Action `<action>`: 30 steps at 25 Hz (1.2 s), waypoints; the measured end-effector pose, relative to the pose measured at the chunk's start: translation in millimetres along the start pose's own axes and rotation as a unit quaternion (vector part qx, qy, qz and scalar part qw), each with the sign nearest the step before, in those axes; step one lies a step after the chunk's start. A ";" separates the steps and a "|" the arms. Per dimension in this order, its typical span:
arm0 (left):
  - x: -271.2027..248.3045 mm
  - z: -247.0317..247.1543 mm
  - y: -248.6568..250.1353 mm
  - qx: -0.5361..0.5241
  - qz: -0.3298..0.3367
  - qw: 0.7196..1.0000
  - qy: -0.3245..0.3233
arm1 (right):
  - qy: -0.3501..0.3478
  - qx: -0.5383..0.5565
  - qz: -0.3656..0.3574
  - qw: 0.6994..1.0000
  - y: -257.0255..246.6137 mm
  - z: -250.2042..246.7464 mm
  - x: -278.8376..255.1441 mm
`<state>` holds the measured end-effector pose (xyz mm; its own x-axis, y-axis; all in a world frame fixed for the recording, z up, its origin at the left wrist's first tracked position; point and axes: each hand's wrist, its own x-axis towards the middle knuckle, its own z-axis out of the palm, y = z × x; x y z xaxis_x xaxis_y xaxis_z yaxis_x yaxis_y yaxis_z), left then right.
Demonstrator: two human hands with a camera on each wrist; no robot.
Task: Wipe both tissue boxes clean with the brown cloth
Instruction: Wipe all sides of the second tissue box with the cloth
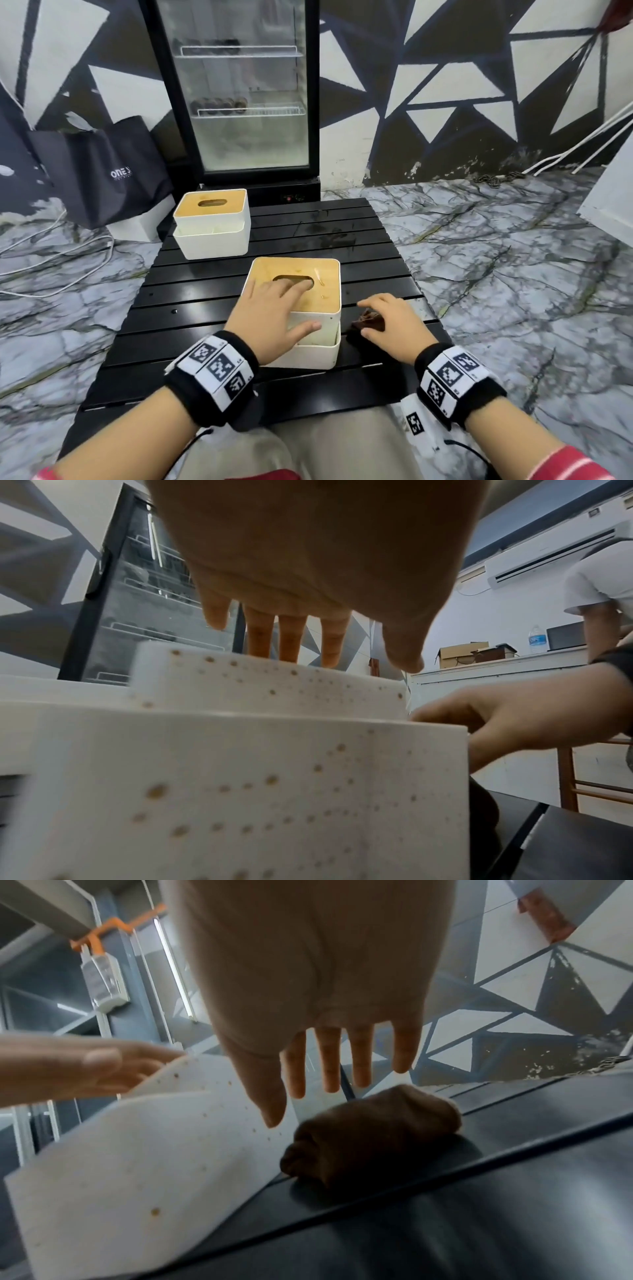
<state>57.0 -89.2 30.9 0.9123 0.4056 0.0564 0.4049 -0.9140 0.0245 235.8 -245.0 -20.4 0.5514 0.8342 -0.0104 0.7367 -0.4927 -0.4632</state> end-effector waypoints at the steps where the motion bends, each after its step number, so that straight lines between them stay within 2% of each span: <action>1: 7.9 2.2 7.1 -0.006 0.004 1.000 -0.011 | -0.025 -0.025 0.005 0.999 1.5 1.5 2.7; 6: 29.6 9.5 29.4 -0.004 0.010 0.999 -0.047 | -0.102 -0.067 0.019 0.992 3.5 9.1 10.5; 15: 44.8 18.6 43.0 -0.033 -0.026 0.999 -0.030 | -0.093 -0.060 0.008 0.994 4.1 19.4 10.6; 17: 43.9 17.2 40.1 -0.062 -0.031 0.997 -0.018 | -0.094 -0.021 0.013 0.995 4.8 16.4 8.0; 19: 43.9 11.8 35.3 -0.112 -0.025 0.993 -0.002 | -0.064 0.059 0.023 0.996 7.5 6.2 4.0; 22: 47.4 0.9 30.4 -0.207 0.011 0.978 0.022 | 0.040 0.152 0.033 0.987 12.9 -11.7 0.1; 26: 50.1 -2.7 20.7 -0.356 0.031 0.926 0.122 | 0.159 0.296 0.013 0.942 -3.4 -28.7 4.9; 30: 49.8 4.1 19.0 -0.456 0.022 0.877 0.148 | 0.216 0.315 -0.027 0.924 -22.7 -31.5 4.1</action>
<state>110.4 -86.4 30.1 0.8148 0.4759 0.3310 0.0296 -0.6044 0.7961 233.7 -238.1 18.1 0.7254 0.6102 0.3186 0.4682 -0.0981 -0.8782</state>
